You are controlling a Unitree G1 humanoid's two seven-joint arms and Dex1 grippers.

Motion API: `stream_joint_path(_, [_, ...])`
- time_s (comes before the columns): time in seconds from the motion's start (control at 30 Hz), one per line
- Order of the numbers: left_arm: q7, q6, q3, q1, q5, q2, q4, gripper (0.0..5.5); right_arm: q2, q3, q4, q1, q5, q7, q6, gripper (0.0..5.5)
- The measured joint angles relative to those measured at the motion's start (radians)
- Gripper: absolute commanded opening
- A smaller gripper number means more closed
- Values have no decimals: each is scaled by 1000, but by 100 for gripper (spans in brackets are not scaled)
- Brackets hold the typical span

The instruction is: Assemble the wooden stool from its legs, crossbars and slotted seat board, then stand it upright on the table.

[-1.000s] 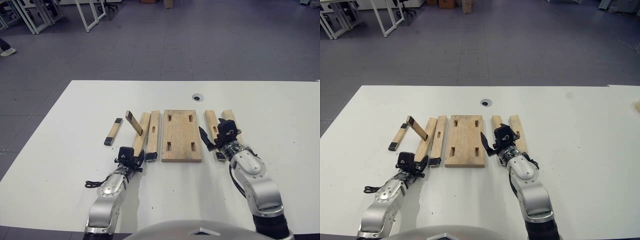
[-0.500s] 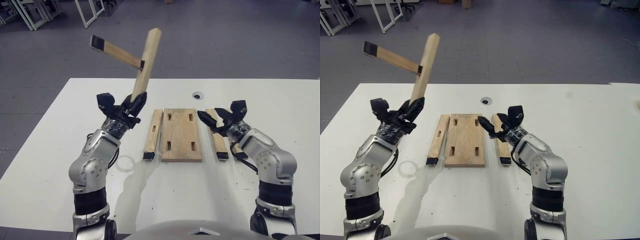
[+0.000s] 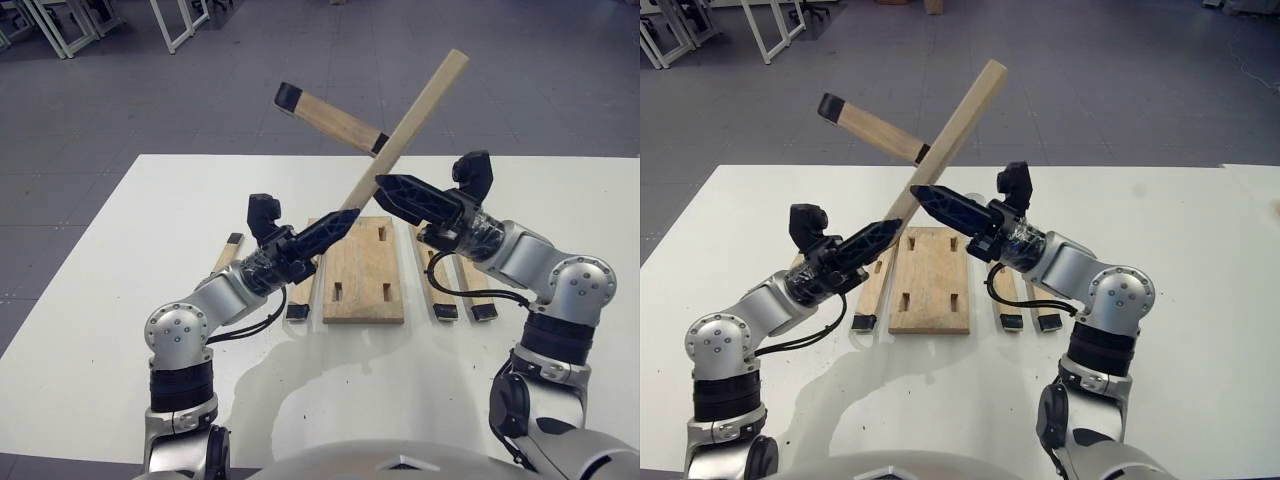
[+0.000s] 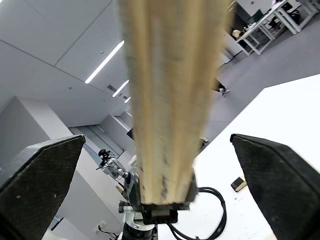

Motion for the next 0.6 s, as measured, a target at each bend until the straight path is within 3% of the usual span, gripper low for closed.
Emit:
stream_joint_path(0.17, [-3,6,-33,25,-3,3,0,205,-7,25,3,-2,66,-42,-34,467])
stream_joint_path(0.6, [-136,26,-67,31,-12,66,11,205,-157,99,21,12,211,-27,-36,253])
